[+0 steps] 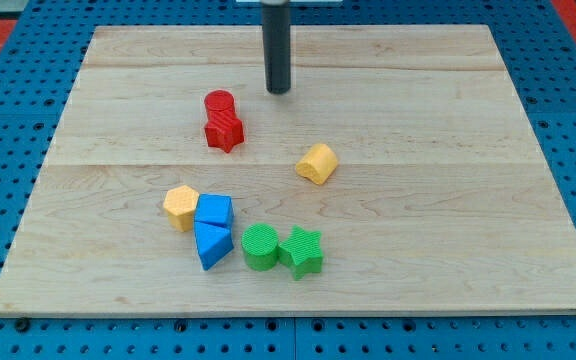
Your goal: Move the yellow heart to the right of the red blocks
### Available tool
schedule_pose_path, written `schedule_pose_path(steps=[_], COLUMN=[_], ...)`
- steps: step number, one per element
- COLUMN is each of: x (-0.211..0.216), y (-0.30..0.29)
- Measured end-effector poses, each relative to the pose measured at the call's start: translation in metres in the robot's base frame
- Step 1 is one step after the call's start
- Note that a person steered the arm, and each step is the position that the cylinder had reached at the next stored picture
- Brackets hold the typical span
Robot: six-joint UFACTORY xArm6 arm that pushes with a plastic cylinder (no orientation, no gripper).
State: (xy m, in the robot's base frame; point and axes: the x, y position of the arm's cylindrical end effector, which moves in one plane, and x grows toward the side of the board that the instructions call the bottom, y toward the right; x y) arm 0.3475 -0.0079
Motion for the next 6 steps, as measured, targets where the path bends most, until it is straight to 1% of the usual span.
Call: schedule_pose_path(steps=[1,2,3,4,5,6], x=[0.035,0.026,0.069,0.131,0.145,0.101], y=[0.018,0.053,0.138,0.118,0.037,0.038])
